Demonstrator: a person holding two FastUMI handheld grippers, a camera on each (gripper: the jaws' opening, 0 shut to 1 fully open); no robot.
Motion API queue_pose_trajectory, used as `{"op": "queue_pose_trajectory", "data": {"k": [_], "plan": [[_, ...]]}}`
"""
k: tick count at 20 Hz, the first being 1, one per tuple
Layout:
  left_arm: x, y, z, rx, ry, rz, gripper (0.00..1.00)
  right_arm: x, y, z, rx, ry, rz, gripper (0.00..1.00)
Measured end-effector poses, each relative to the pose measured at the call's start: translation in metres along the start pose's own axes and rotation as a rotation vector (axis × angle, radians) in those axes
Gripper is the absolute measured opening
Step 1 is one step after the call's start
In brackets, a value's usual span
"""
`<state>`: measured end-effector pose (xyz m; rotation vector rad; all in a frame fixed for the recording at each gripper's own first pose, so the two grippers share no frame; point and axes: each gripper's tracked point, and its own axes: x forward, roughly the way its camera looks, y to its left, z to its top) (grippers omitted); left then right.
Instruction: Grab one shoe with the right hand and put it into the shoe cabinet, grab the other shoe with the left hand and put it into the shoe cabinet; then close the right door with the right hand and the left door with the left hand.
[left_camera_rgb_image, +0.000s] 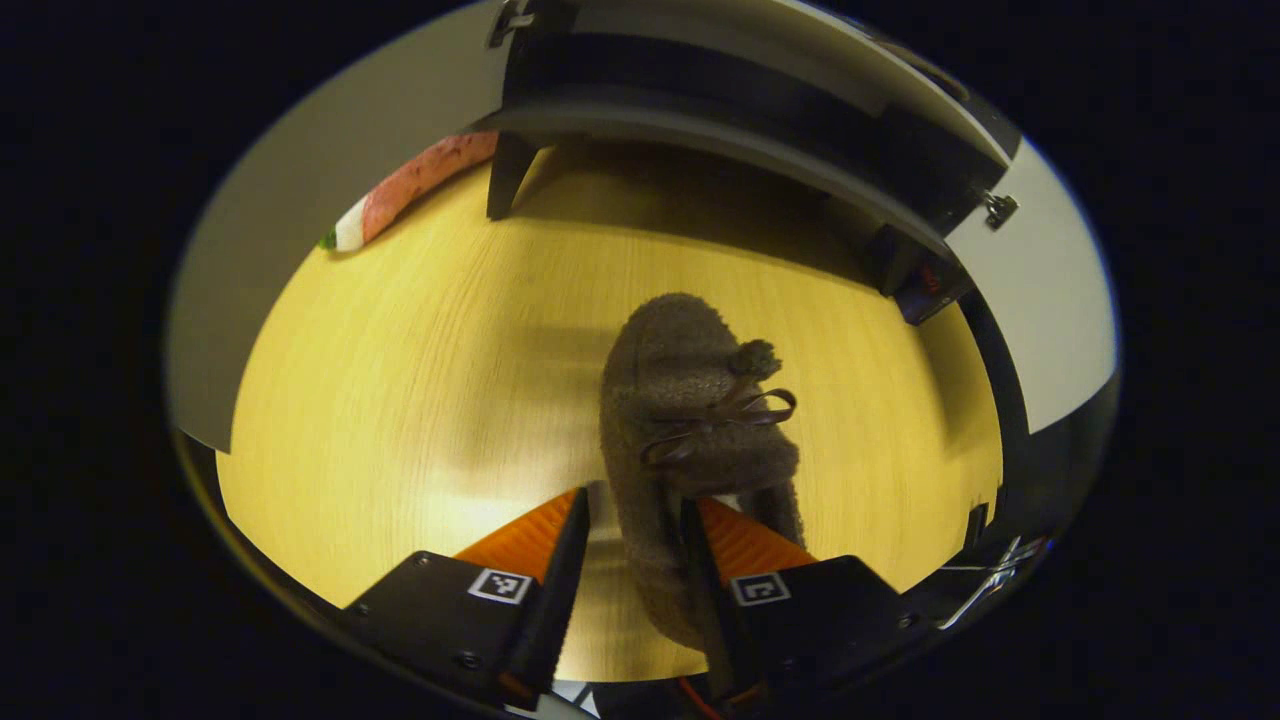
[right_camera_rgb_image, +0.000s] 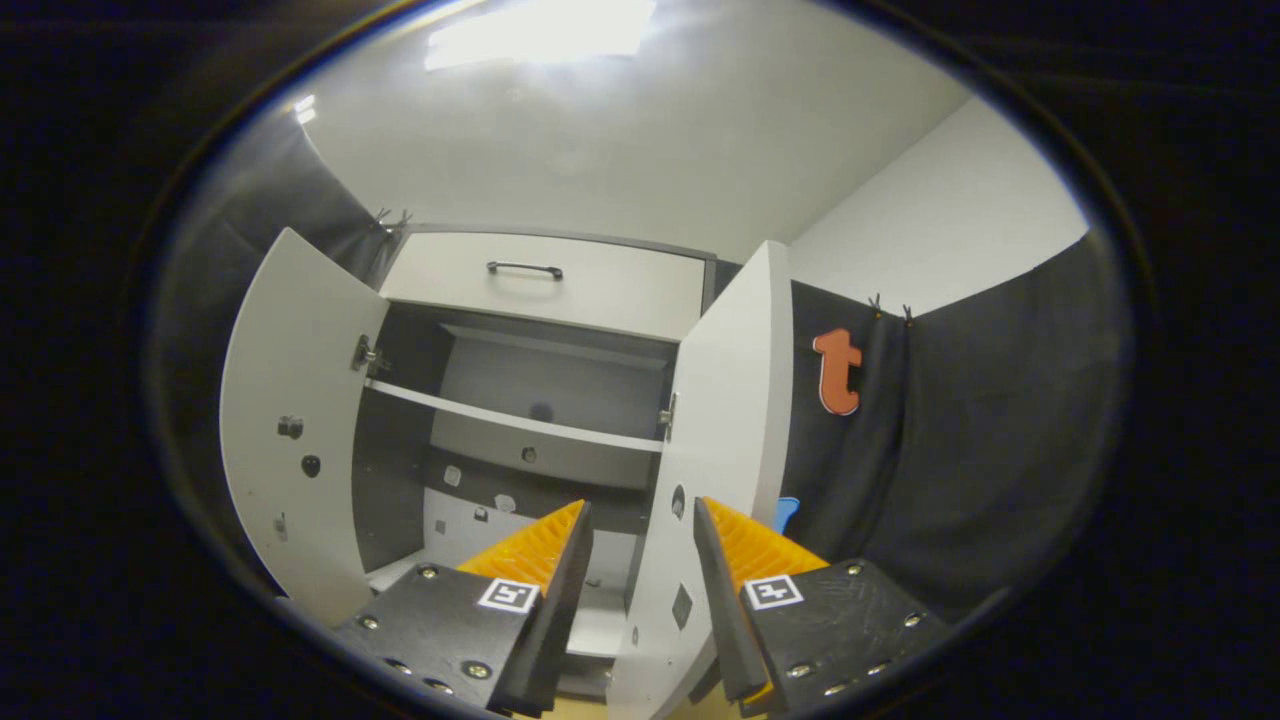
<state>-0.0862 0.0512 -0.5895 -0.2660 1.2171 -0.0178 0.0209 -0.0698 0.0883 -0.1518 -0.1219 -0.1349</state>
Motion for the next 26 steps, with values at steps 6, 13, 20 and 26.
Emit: {"op": "queue_pose_trajectory", "data": {"k": [6, 13, 20, 26], "plan": [[0.008, 0.007, -0.004, -0.215, 0.040, -0.088, 0.10, 0.002, -0.003, -0.012, 0.002, 0.036, -0.010, 0.60], [-0.007, 0.020, 0.018, -0.119, -0.013, -0.050, 0.01, 0.007, -0.003, -0.023, 0.006, 0.052, -0.009, 0.60], [-0.055, -0.014, 0.091, 0.006, -0.139, -0.077, 0.01, 0.004, 0.000, -0.031, 0.057, 0.065, 0.007, 0.60], [-0.118, -0.055, 0.190, 0.142, -0.297, -0.097, 0.01, -0.008, -0.010, -0.024, 0.067, 0.054, -0.022, 0.60]]}}
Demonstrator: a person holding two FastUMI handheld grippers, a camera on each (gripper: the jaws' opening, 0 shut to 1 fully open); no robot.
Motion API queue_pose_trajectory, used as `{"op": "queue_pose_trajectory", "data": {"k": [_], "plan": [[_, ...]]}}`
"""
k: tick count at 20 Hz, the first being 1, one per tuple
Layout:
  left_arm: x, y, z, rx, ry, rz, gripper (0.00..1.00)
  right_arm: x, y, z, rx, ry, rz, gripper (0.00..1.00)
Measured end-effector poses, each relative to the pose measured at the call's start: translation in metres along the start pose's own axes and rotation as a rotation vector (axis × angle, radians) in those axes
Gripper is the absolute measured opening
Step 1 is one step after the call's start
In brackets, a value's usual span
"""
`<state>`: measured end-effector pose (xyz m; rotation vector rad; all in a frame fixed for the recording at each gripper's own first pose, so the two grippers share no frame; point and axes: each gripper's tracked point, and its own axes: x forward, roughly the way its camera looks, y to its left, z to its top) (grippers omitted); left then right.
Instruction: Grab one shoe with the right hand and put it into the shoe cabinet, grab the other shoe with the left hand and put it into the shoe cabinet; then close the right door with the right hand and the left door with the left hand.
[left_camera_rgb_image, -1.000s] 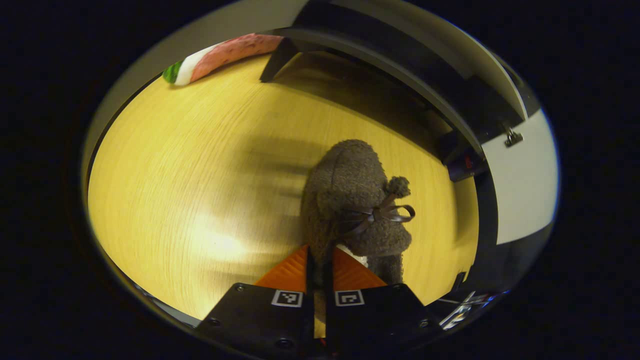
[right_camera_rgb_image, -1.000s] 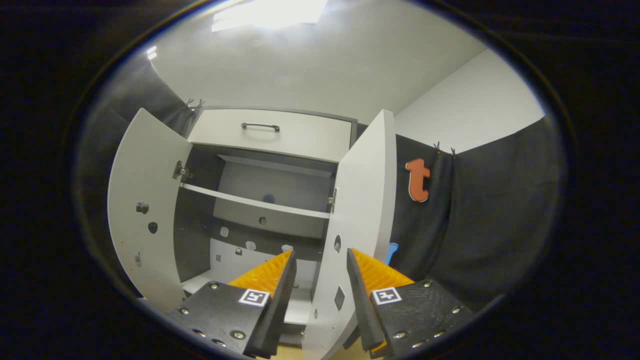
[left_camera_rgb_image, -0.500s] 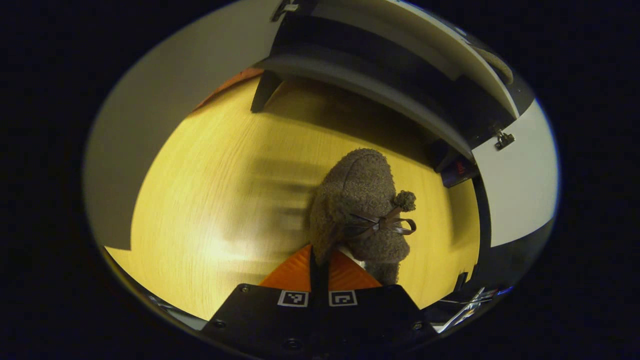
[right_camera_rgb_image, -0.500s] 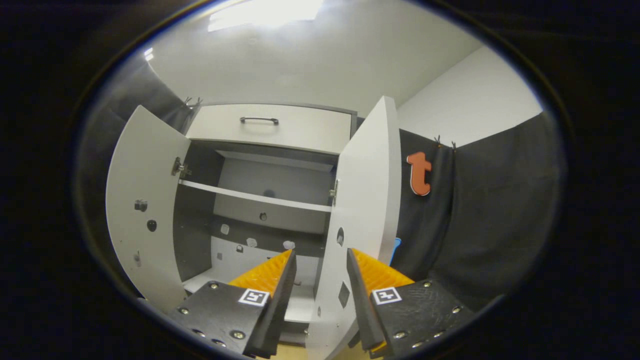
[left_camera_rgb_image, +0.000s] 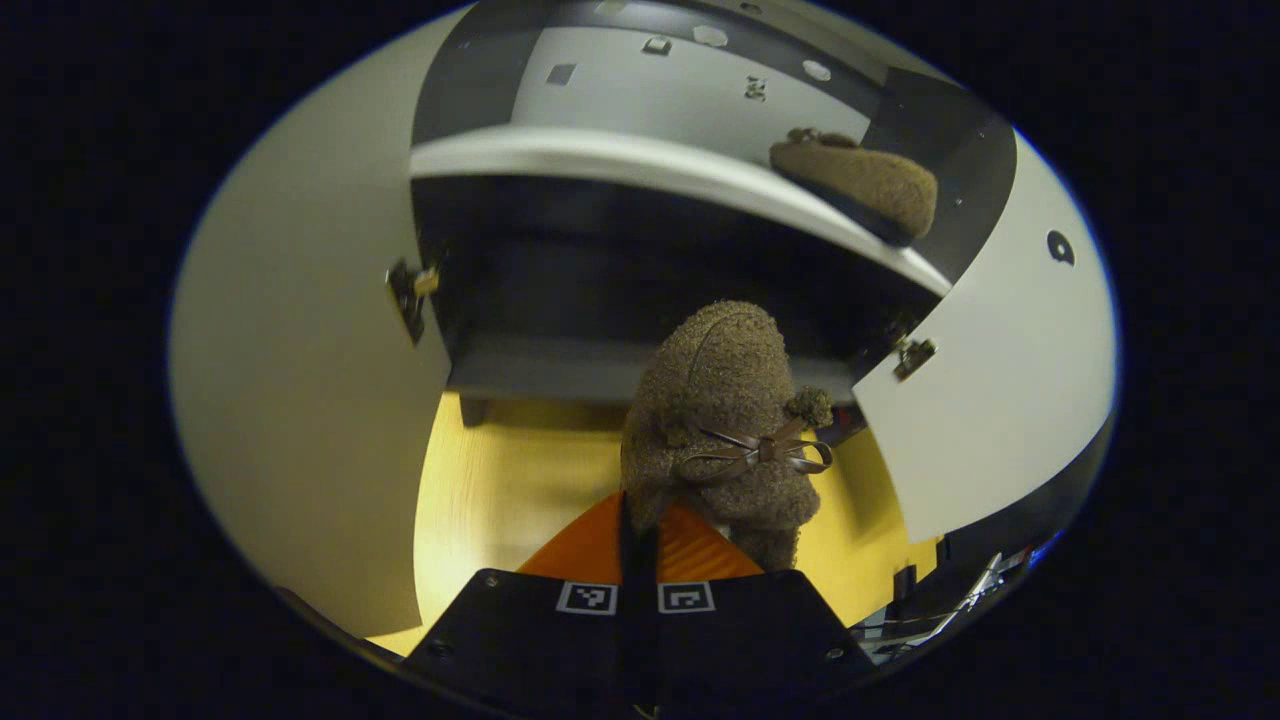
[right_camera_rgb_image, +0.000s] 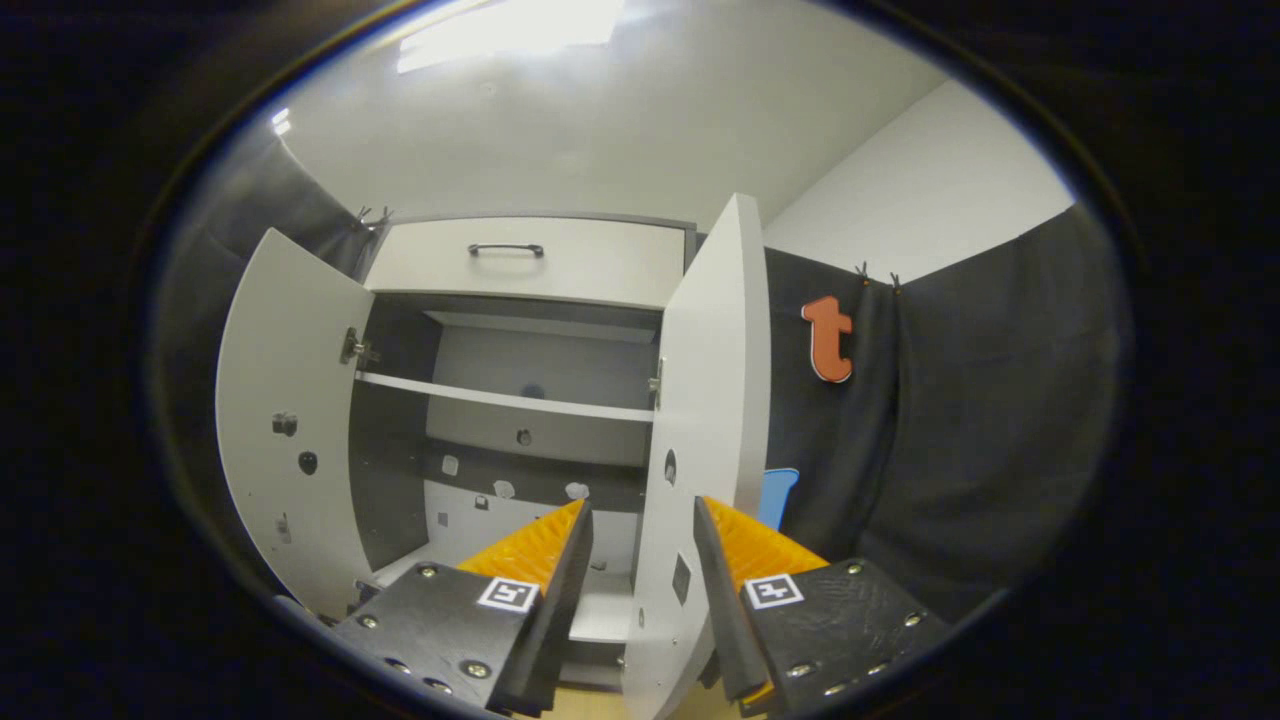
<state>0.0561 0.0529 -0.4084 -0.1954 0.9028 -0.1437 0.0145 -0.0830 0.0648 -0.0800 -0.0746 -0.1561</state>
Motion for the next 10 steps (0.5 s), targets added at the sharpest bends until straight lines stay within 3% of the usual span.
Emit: {"op": "queue_pose_trajectory", "data": {"k": [2, 5, 10], "plan": [[-0.009, -0.014, 0.041, 0.016, -0.055, -0.018, 0.01, -0.004, -0.004, 0.001, 0.002, -0.001, -0.007, 0.60], [-0.018, -0.006, 0.061, 0.054, -0.052, 0.025, 0.01, -0.011, -0.009, 0.004, 0.011, -0.005, -0.014, 0.60], [-0.036, -0.005, 0.084, 0.018, -0.081, -0.018, 0.01, -0.016, -0.019, 0.000, 0.027, 0.003, -0.031, 0.60]]}}
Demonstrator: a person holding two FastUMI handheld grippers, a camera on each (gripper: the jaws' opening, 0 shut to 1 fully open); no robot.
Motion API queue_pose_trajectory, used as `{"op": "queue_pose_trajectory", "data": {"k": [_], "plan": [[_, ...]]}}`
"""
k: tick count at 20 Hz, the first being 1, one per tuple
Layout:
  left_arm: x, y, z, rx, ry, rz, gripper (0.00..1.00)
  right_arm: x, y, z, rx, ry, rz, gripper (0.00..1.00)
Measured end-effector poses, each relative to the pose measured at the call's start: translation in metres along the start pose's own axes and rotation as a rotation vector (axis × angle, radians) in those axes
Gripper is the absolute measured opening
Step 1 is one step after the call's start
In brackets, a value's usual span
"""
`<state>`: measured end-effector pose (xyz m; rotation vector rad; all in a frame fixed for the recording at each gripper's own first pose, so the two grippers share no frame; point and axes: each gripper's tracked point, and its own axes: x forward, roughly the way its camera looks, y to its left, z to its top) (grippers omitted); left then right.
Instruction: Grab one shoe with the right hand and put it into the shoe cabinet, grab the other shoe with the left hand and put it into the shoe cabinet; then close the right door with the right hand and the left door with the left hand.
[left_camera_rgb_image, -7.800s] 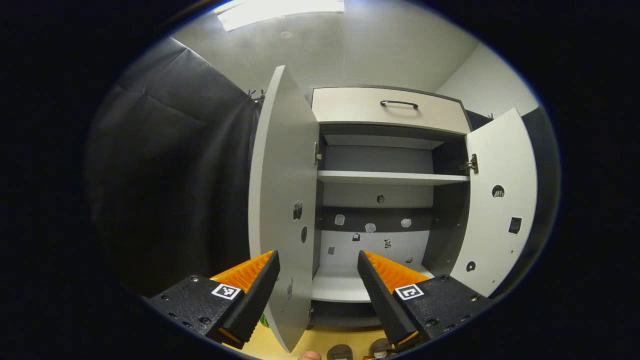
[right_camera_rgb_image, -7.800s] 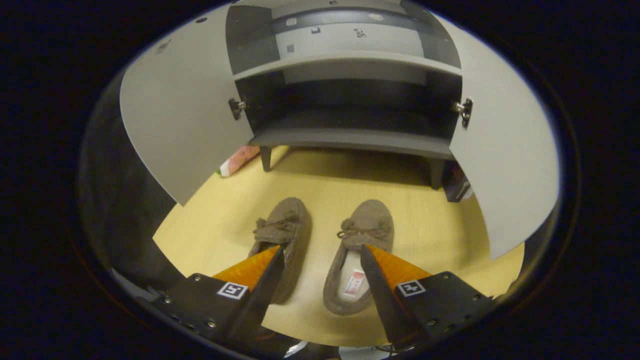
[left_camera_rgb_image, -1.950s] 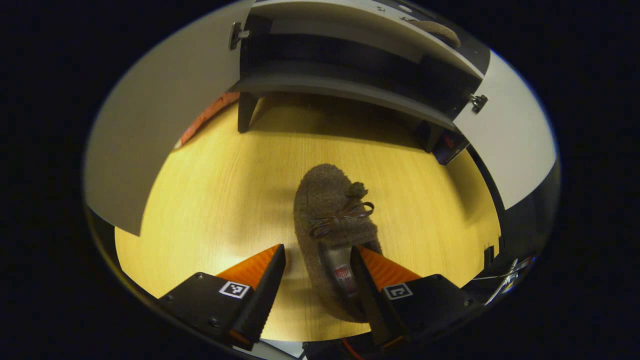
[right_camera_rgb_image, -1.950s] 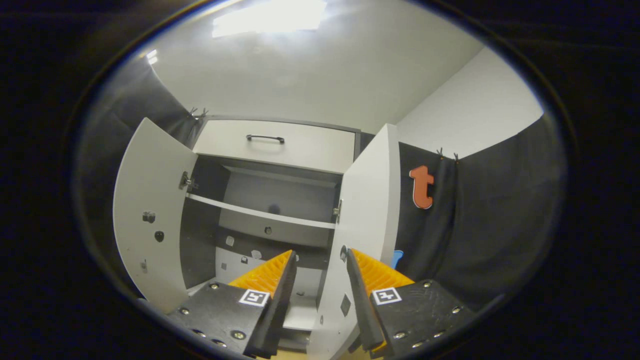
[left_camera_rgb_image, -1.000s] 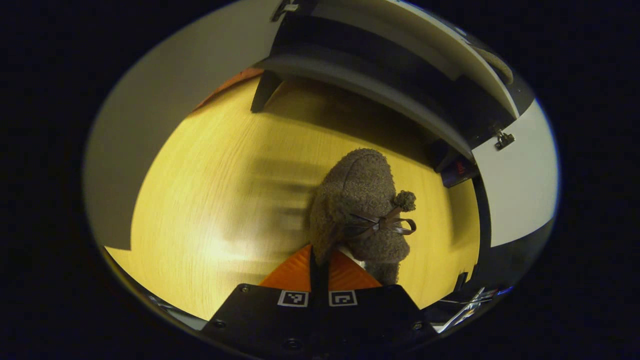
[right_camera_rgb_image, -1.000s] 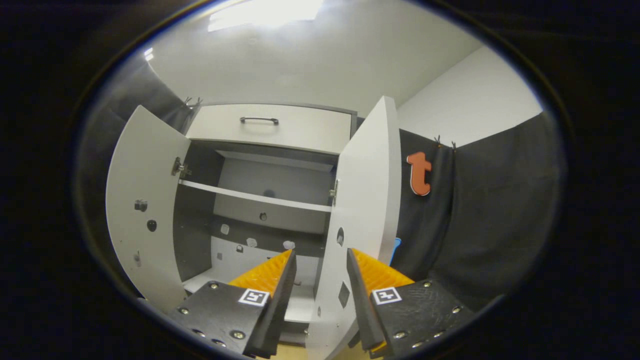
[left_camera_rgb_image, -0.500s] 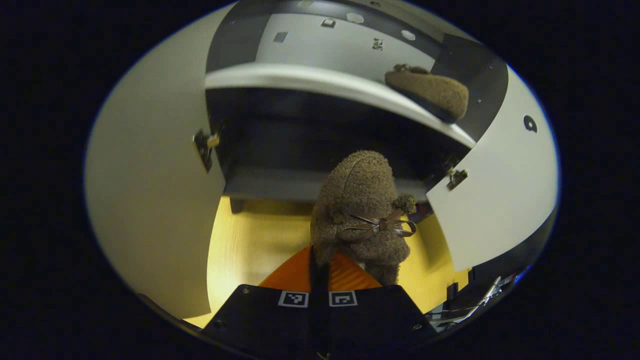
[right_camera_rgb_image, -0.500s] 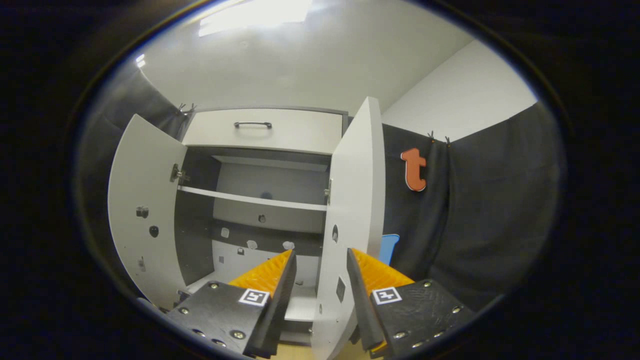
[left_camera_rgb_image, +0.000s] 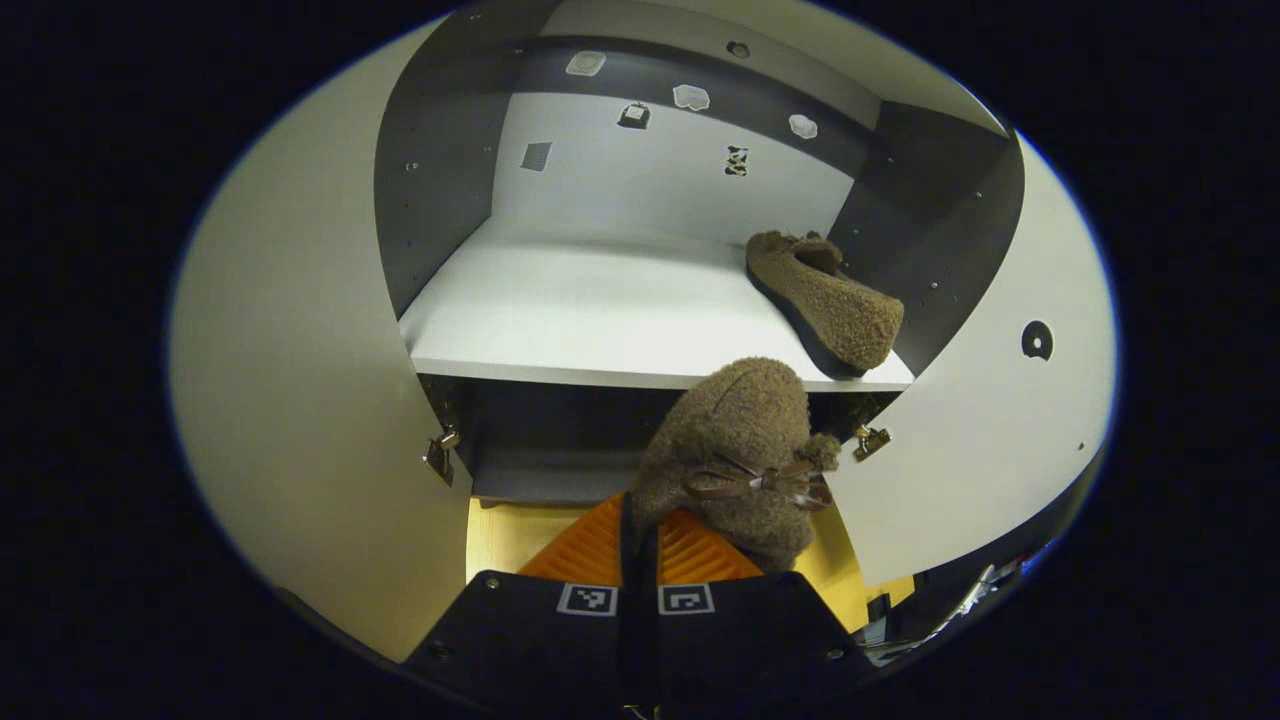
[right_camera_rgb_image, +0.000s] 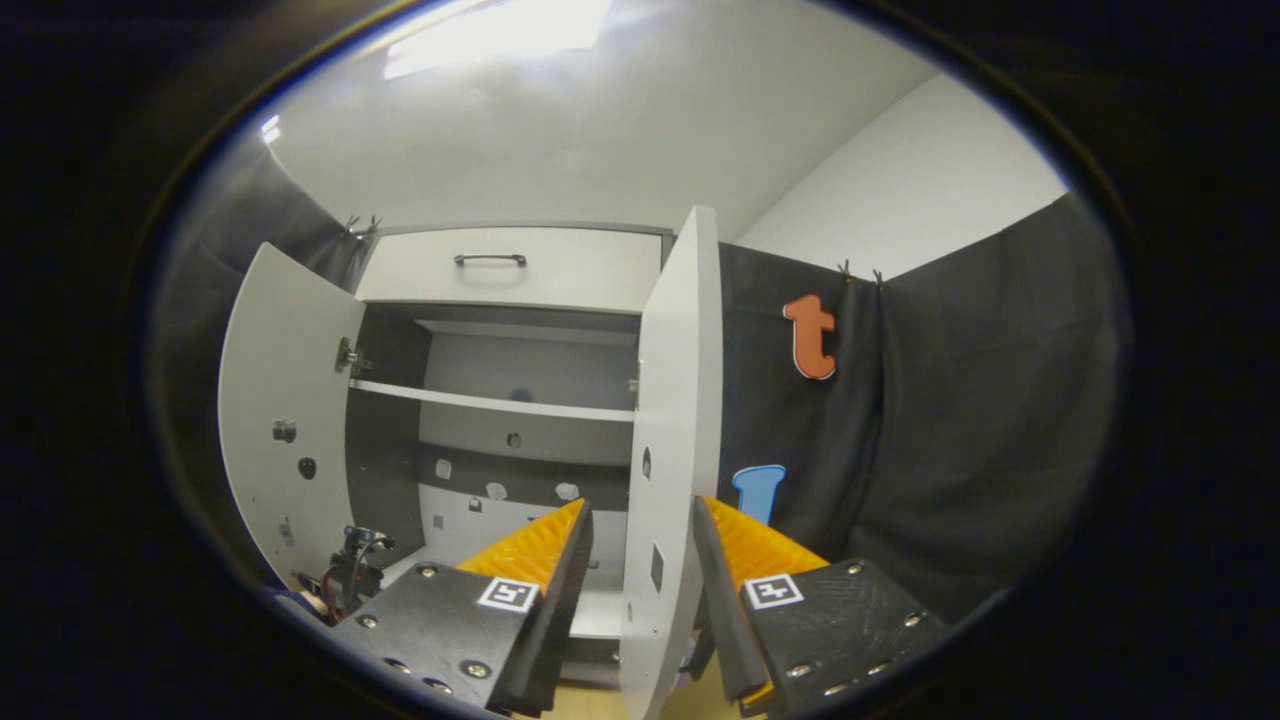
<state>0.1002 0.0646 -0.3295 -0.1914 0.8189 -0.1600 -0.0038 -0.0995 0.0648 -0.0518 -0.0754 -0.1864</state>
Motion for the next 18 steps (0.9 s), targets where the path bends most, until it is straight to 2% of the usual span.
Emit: {"op": "queue_pose_trajectory", "data": {"k": [7, 15, 18], "plan": [[-0.007, -0.020, 0.056, -0.032, -0.081, -0.045, 0.01, -0.007, 0.002, -0.003, 0.022, 0.012, 0.019, 0.60], [0.026, -0.027, 0.162, -0.036, -0.196, -0.013, 0.00, -0.031, -0.014, 0.011, 0.040, -0.012, 0.011, 0.60], [0.048, -0.019, 0.191, -0.034, -0.215, 0.029, 0.00, -0.038, -0.024, 0.013, 0.034, -0.015, -0.013, 0.60]]}}
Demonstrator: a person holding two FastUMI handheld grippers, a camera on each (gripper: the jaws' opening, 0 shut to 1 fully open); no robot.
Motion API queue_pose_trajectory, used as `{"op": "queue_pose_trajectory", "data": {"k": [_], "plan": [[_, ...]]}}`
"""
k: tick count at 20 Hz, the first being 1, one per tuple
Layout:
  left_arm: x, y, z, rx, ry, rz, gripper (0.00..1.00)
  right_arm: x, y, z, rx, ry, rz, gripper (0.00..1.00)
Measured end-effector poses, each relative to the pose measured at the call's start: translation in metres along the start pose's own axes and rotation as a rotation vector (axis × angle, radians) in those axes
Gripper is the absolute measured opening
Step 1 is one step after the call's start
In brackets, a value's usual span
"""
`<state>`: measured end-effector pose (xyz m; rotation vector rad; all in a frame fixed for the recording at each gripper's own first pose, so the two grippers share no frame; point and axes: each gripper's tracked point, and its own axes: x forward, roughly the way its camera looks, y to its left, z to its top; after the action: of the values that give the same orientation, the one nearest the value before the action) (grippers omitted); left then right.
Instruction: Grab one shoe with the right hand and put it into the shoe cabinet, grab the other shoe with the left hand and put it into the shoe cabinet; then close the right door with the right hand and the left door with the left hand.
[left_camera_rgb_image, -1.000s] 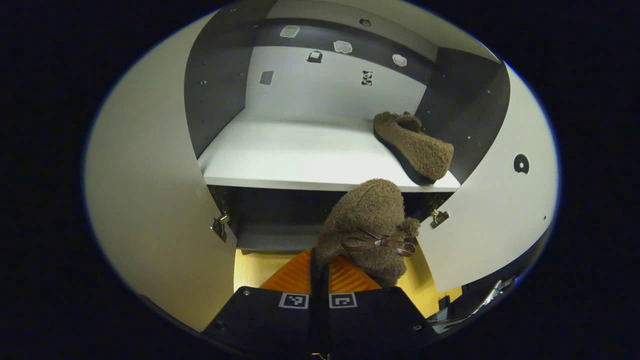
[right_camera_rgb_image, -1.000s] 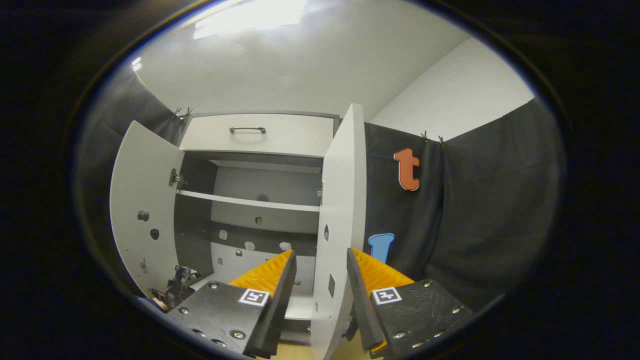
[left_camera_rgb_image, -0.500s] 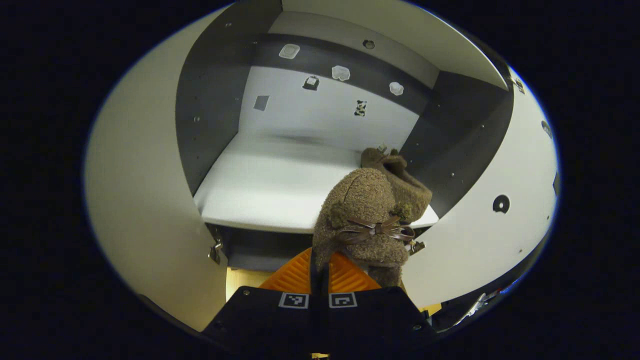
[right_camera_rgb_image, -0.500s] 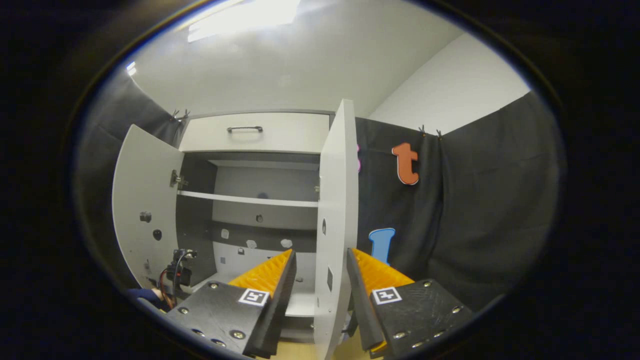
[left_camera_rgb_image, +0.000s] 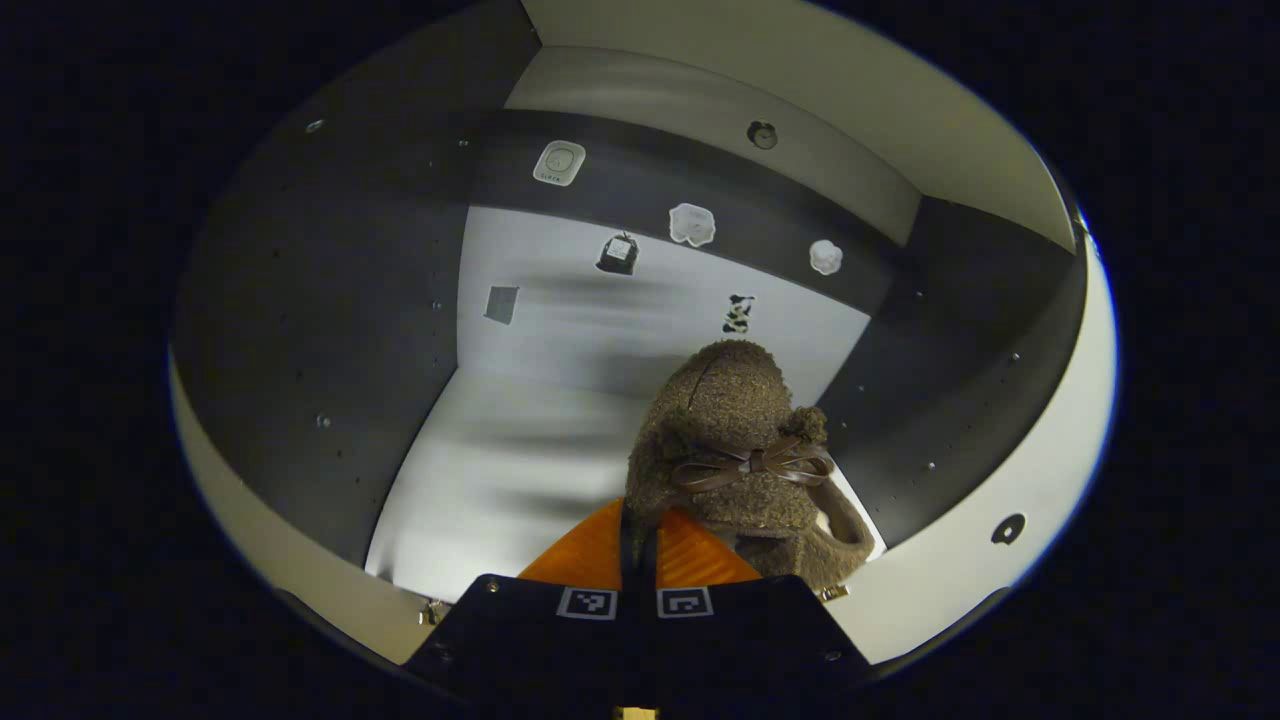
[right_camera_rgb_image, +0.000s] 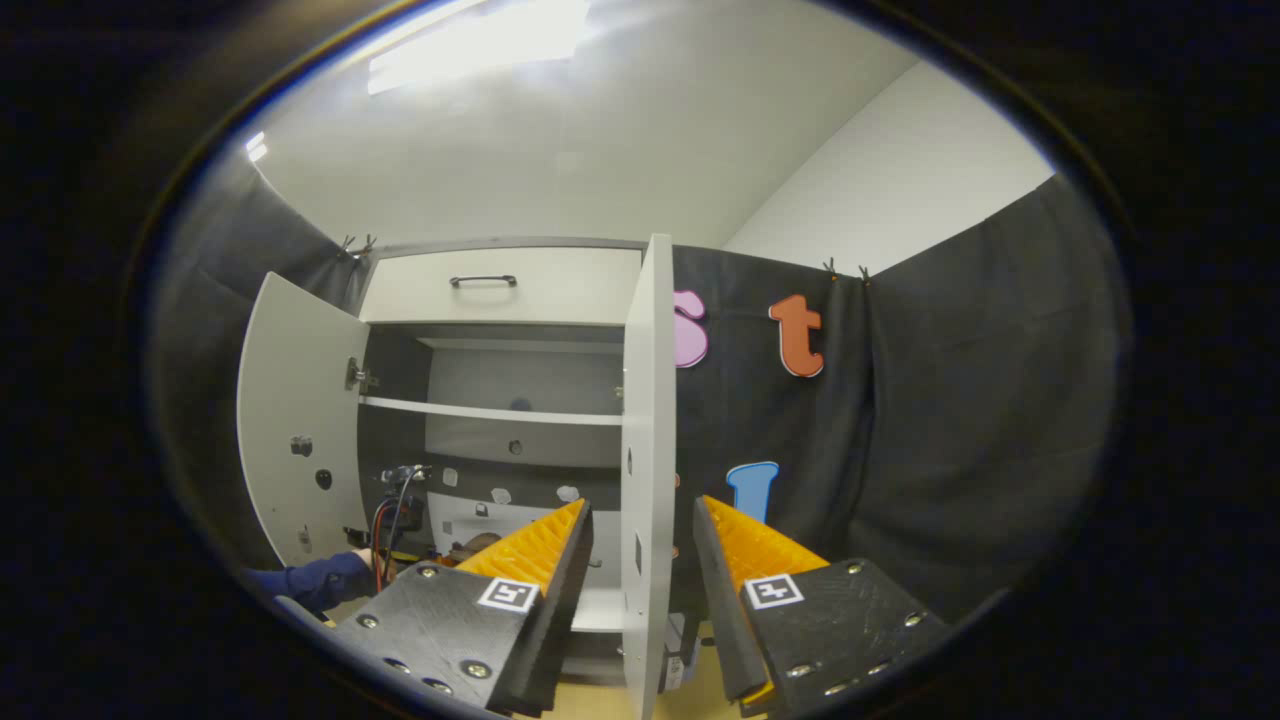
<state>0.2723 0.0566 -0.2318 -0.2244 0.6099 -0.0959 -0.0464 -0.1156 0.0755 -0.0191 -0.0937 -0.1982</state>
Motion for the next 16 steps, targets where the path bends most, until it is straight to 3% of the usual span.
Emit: {"op": "queue_pose_trajectory", "data": {"k": [9, 11, 13, 14, 15, 16], "plan": [[0.053, 0.030, 0.001, 0.077, 0.031, 0.144, 0.00, 0.007, -0.022, -0.005, -0.042, 0.021, -0.080, 0.60], [0.054, 0.030, 0.002, 0.093, 0.026, 0.144, 0.05, 0.008, -0.026, -0.008, -0.044, 0.025, -0.091, 0.60], [0.051, 0.029, 0.013, 0.097, -0.020, 0.145, 0.16, 0.010, -0.029, -0.010, -0.047, 0.029, -0.093, 0.60], [0.050, 0.025, 0.020, 0.104, -0.048, 0.127, 0.29, 0.010, -0.031, -0.011, -0.047, 0.029, -0.093, 0.60], [0.048, 0.022, 0.026, 0.120, -0.068, 0.121, 0.26, 0.013, -0.032, -0.011, -0.046, 0.030, -0.093, 0.60], [0.043, 0.020, 0.031, 0.145, -0.083, 0.123, 0.34, 0.014, -0.033, -0.014, -0.045, 0.032, -0.091, 0.60]]}}
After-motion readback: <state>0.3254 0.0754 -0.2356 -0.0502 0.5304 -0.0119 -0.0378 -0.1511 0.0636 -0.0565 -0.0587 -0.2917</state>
